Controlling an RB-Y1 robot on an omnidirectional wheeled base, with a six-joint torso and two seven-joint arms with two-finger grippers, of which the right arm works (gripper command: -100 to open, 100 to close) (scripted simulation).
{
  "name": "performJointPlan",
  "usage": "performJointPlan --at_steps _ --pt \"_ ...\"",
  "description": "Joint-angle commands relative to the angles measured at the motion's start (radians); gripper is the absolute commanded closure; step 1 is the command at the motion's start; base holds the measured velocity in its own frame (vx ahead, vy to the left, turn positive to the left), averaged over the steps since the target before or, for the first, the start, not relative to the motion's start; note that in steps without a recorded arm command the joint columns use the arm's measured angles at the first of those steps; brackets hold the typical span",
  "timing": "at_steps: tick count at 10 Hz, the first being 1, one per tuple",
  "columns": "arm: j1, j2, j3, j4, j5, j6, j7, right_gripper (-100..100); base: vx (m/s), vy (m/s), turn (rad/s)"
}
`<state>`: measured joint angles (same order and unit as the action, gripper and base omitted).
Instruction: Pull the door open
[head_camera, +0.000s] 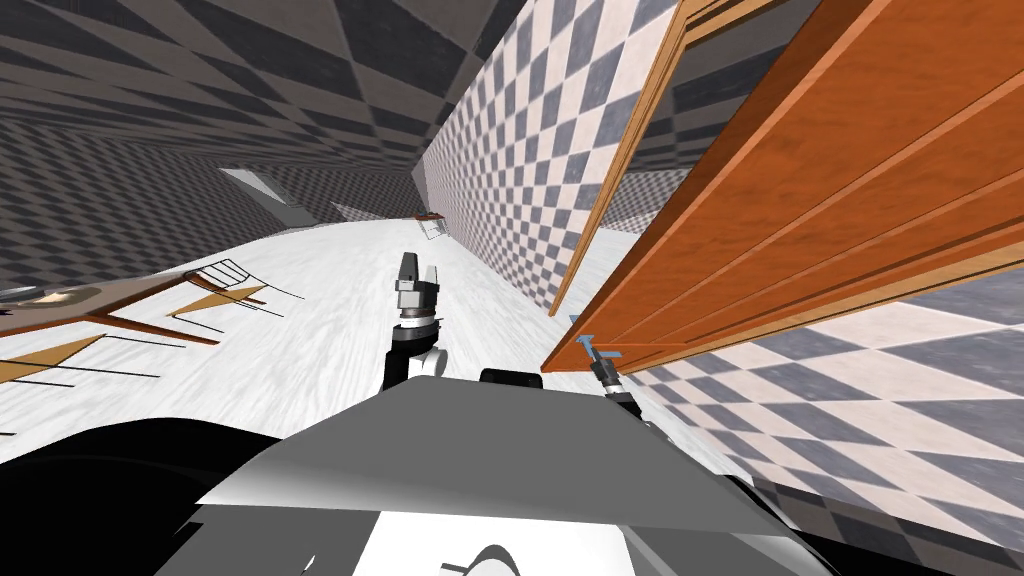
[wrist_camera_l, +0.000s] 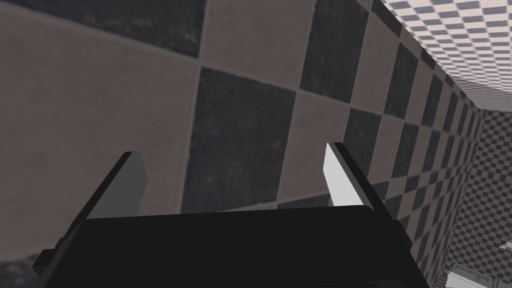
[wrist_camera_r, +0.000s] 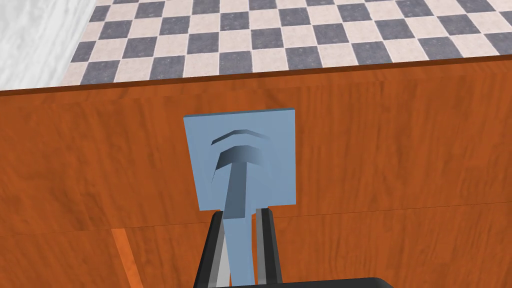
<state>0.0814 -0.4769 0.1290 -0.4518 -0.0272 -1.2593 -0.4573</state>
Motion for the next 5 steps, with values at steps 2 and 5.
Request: performJointPlan --at_steps 2,5 --pt "-0.03 0.008 0.015 -0.002 -0.002 0.032 0.006 100 -0.214 -0.063 0.11" --pt "-0.039 0.01 0.02 -0.008 -0.004 0.045 0.009 100 -0.08 -0.038 0.021"
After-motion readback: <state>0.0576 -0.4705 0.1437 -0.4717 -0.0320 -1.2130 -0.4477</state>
